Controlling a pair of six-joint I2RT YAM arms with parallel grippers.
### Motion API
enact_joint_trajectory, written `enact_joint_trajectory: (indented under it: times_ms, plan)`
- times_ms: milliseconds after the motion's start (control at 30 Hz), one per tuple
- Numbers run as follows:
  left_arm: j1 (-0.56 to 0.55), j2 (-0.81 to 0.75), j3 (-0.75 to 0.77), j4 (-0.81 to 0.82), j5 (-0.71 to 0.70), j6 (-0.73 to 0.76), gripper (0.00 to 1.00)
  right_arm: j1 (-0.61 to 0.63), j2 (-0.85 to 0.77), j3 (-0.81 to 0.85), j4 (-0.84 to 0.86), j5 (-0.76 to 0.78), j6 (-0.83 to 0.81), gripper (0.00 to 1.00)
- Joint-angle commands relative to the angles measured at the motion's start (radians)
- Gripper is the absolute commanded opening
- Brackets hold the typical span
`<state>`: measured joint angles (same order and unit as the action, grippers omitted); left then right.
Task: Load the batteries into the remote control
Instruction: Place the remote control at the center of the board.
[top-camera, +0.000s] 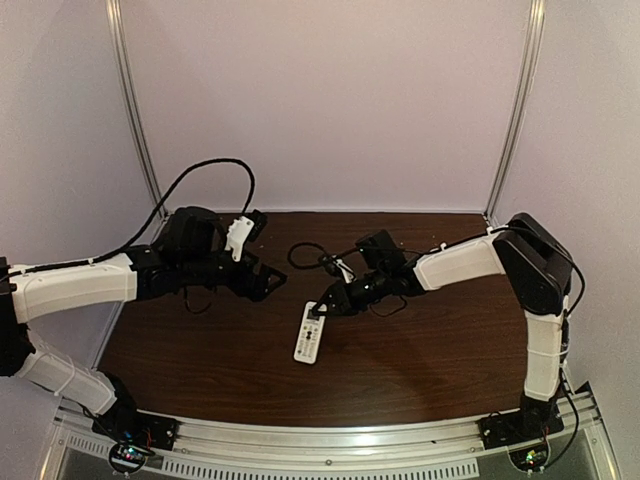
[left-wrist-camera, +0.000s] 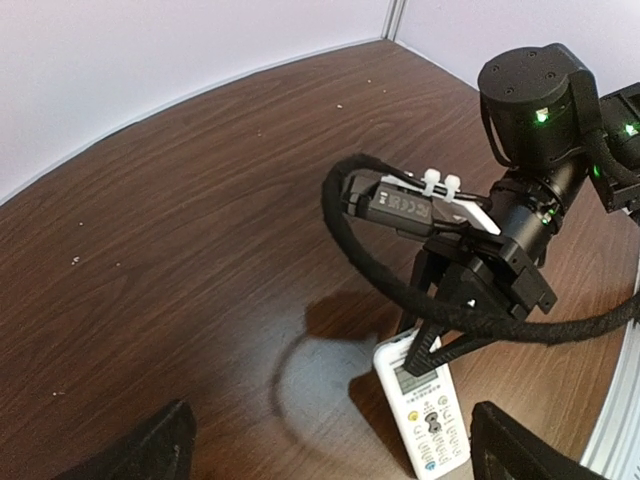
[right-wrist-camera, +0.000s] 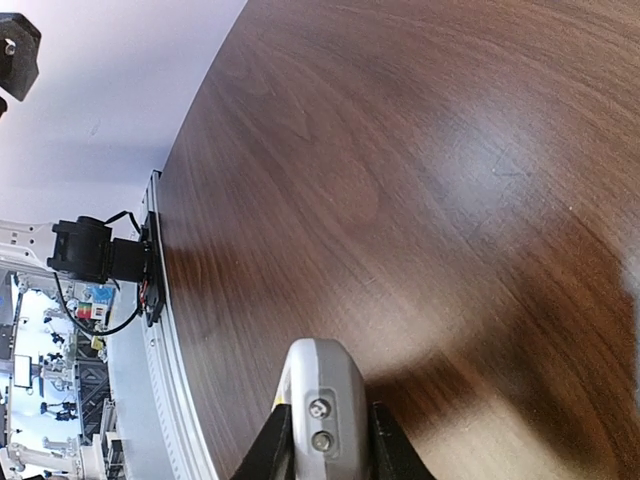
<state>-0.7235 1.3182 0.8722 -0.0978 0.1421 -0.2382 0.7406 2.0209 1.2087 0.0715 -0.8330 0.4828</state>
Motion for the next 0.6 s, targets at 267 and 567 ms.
enact_joint_trajectory:
  times_ms: [267,567]
  plan:
    - [-0.002,-0.035,-0.03,0.047,-0.052,-0.042,0.97,-0.015,0.083,0.088,-0.147,0.158,-0.132,0.47]
    - [-0.001,-0.019,-0.015,0.024,-0.121,-0.068,0.97,-0.015,0.065,0.116,-0.196,0.285,-0.154,0.69]
